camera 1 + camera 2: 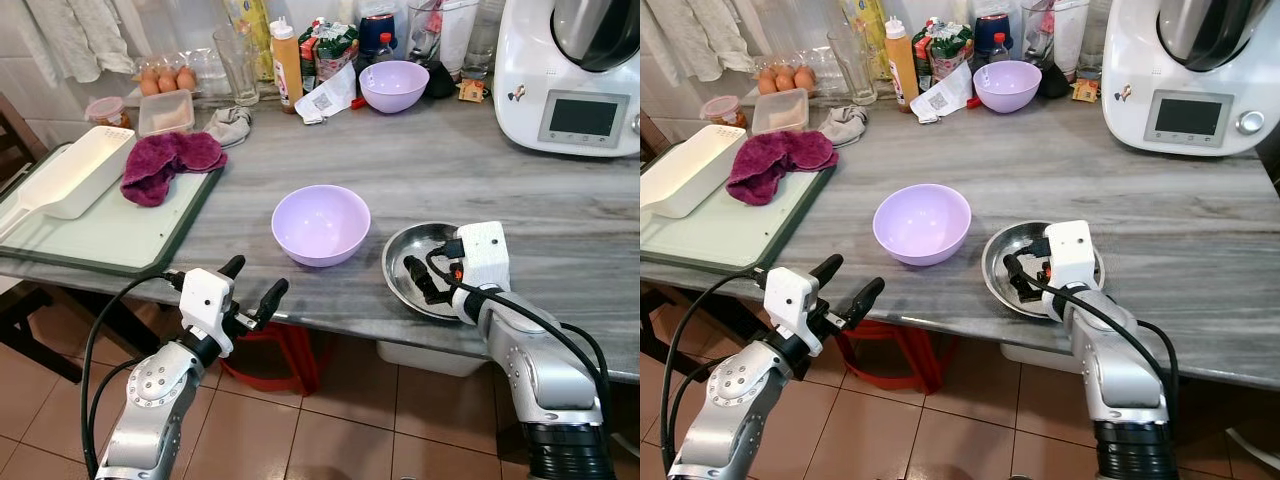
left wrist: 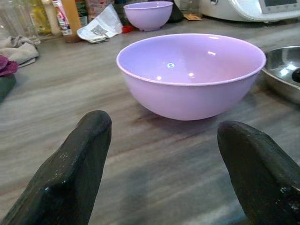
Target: Setting the table
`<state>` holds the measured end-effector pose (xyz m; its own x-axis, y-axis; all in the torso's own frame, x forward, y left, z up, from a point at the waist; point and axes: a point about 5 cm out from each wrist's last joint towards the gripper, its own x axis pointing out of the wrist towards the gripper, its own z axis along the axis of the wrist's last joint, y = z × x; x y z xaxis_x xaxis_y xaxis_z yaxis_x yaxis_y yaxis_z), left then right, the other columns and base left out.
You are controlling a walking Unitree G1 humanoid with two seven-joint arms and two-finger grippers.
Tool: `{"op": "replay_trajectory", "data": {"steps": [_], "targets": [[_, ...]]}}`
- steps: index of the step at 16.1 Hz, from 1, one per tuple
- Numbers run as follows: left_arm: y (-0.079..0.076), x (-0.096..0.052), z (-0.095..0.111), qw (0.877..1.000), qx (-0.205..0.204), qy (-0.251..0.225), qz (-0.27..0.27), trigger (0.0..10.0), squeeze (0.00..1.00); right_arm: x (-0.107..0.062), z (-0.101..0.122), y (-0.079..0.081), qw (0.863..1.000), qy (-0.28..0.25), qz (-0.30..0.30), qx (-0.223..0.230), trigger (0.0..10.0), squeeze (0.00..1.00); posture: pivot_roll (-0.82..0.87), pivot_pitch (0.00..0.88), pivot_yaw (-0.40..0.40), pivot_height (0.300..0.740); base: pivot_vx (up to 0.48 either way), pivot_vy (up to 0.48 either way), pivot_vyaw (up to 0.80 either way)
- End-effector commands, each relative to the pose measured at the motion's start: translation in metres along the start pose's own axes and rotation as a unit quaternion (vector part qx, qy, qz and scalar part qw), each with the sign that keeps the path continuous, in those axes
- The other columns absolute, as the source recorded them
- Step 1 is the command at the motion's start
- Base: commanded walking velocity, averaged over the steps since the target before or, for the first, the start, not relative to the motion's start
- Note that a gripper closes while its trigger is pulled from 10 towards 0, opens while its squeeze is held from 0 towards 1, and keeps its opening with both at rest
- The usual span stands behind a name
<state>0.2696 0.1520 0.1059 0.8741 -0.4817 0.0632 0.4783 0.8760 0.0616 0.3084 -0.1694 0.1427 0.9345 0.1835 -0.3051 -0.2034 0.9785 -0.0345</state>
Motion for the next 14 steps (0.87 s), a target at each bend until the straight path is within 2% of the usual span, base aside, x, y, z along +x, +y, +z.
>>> {"op": "replay_trajectory", "data": {"steps": [1,6,14], "targets": [[0.004,-0.001,-0.001,1.0,0.006,0.002,0.004,10.0,0.0,0.004,0.007,0.006,1.0,-0.008,0.015,0.0,10.0,1.0,-0.16,0.104,0.076,0.74,0.0,0.0,0.0],[0.004,-0.003,-0.002,1.0,0.007,0.002,0.007,10.0,0.0,0.018,0.013,0.008,1.0,-0.016,0.023,0.012,10.0,1.0,-0.14,0.103,0.075,0.74,0.0,0.0,0.0],[0.004,-0.004,-0.003,1.0,0.009,0.003,0.008,10.0,0.0,0.032,0.012,0.024,0.998,-0.014,0.051,0.031,10.0,1.0,-0.14,0.107,0.077,0.74,0.0,0.0,0.0]]}}
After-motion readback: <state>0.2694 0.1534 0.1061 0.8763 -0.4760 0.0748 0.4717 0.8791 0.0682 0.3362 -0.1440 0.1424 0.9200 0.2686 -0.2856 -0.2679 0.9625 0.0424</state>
